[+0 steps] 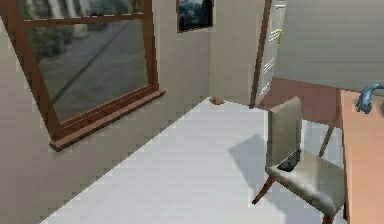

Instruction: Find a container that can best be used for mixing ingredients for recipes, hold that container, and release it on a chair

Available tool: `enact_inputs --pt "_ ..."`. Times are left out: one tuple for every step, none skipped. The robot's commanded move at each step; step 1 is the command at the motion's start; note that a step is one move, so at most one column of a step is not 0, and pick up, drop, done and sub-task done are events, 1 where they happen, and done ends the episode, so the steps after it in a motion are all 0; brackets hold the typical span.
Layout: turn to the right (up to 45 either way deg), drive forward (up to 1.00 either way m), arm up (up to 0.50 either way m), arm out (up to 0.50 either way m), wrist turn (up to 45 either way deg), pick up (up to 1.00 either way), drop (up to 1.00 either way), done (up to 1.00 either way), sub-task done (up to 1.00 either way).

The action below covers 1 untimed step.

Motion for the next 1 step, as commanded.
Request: enact_inputs --pt "0.0 1.0 0.0 0.0 0.0 0.0 0.0 0.0 0.0"
